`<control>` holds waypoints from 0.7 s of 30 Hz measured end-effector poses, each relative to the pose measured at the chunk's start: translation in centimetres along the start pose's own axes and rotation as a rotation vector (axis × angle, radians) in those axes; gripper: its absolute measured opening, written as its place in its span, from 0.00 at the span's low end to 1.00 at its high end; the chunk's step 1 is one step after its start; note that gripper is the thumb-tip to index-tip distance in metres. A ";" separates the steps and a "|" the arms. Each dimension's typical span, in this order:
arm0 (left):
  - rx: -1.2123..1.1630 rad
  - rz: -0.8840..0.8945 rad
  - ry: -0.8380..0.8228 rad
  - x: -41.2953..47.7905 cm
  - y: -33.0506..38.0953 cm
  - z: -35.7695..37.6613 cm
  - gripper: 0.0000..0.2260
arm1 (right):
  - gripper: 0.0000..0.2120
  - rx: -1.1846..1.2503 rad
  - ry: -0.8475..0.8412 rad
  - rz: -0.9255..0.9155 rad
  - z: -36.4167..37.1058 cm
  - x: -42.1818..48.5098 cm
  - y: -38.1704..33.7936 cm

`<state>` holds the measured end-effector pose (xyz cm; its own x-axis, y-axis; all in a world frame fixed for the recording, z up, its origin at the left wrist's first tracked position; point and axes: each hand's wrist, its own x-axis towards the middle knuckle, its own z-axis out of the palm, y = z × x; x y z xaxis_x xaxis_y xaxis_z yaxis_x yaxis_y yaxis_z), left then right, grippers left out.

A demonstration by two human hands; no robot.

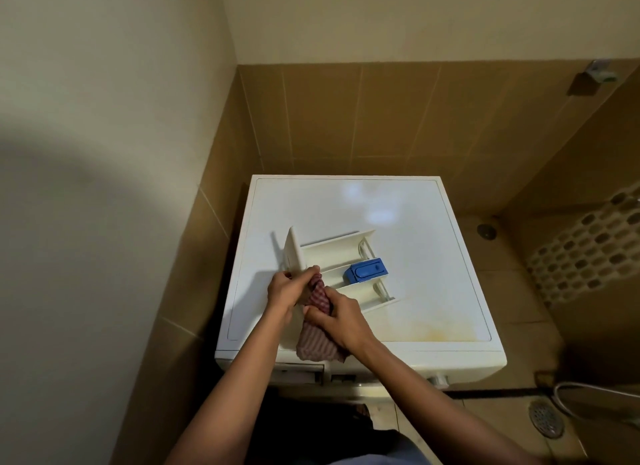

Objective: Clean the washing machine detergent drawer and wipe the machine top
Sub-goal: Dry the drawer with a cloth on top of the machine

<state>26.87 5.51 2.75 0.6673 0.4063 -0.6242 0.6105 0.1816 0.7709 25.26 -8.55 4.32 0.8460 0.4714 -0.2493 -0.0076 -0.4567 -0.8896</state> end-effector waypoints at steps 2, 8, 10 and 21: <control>0.004 0.005 -0.013 0.2 0.1 0.0 0.26 | 0.10 -0.001 -0.056 -0.004 -1.0 0.2 0.3; 0.024 0.024 -0.088 1.2 0.9 -0.4 0.21 | 0.14 0.363 0.020 0.072 -4.5 -0.1 1.6; 0.040 0.020 -0.134 1.5 1.4 -0.6 0.16 | 0.19 0.555 0.063 0.124 -5.2 0.3 1.7; 0.198 0.010 -0.228 2.6 1.5 -0.1 0.29 | 0.14 1.186 0.340 0.448 -6.0 7.2 -0.8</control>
<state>29.52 6.95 2.30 0.7386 0.1918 -0.6463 0.6597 -0.0084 0.7515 34.61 -9.32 5.56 0.7378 0.1608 -0.6556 -0.6346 0.4964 -0.5924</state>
